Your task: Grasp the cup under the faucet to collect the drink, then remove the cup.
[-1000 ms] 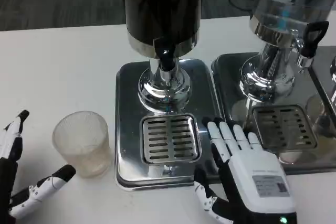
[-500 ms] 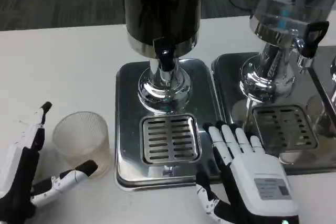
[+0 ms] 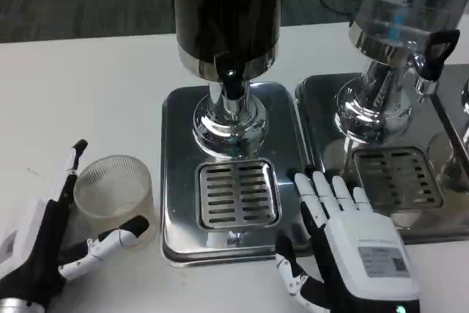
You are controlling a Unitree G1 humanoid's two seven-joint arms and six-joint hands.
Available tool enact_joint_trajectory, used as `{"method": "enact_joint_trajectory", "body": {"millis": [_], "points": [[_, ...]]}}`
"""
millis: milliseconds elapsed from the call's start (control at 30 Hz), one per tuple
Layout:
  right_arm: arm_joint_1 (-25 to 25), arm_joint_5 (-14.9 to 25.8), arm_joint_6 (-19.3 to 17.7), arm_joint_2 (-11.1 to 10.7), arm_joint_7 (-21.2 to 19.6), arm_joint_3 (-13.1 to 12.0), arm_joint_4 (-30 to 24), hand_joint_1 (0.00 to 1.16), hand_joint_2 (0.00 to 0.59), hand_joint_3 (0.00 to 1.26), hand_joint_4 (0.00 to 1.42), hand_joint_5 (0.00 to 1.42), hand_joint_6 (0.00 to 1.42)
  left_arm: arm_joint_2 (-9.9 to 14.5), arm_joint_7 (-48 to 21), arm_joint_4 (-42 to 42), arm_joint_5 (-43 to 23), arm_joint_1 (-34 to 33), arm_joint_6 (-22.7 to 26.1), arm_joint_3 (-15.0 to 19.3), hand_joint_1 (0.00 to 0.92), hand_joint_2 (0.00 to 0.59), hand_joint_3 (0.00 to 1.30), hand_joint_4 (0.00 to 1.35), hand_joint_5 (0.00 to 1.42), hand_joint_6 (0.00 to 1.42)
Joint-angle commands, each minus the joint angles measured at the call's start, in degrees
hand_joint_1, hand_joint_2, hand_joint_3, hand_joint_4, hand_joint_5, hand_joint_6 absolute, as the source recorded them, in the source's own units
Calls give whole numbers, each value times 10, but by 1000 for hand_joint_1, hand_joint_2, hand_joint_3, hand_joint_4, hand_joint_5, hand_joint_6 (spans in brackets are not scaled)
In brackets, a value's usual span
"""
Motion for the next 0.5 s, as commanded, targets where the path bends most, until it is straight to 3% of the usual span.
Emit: {"method": "enact_joint_trajectory", "body": {"millis": [33,167,500], "points": [[8,-7,3,0,-10,-5,-8,446,497,44,0,0,3,3,9,28,3,-20,-17,-7,325,48,96,152,402,514],[5,-6,0,-1,-9,-4,-8,446,497,52,0,0,21,4,15,37,8,-28,-19,-14,333,55,237,310,562,756],[2,-3,-1,-3,-6,-7,-7,445,497,54,0,0,30,6,41,42,15,-31,-19,-25,416,93,431,557,761,947]]}}
